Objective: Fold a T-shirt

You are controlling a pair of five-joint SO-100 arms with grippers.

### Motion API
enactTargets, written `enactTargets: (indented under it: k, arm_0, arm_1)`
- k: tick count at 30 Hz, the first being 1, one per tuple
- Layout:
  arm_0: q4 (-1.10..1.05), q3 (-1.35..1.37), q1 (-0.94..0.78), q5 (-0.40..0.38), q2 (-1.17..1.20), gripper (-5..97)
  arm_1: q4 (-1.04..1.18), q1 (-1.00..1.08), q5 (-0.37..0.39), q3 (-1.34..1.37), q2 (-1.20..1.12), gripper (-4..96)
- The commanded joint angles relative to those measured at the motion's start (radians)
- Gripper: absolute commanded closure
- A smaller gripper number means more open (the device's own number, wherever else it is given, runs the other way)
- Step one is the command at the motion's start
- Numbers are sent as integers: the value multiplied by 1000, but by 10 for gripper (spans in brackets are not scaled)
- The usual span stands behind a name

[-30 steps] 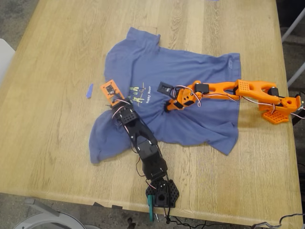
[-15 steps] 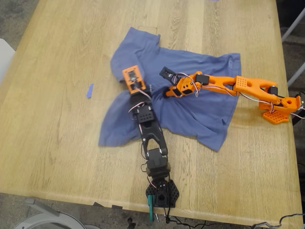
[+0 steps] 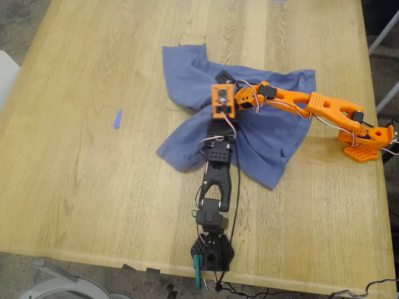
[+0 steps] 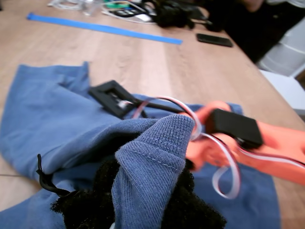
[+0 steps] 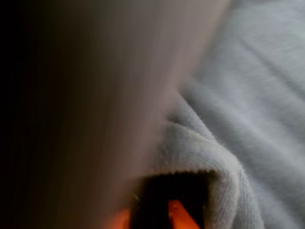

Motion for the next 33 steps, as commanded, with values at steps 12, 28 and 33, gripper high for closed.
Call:
enactTargets:
  k: [12,28,33]
  arm_0:
    - [-195,23,357,-2,51,919]
    - [-316,-29,571,-9,-402,919]
    - [-288,-121,638,-11,-502,919]
  arm_1:
    - [57,126,15,-143,80,915]
    - [153,126,17,-160,84,915]
    - [218,121,17,-160,107,915]
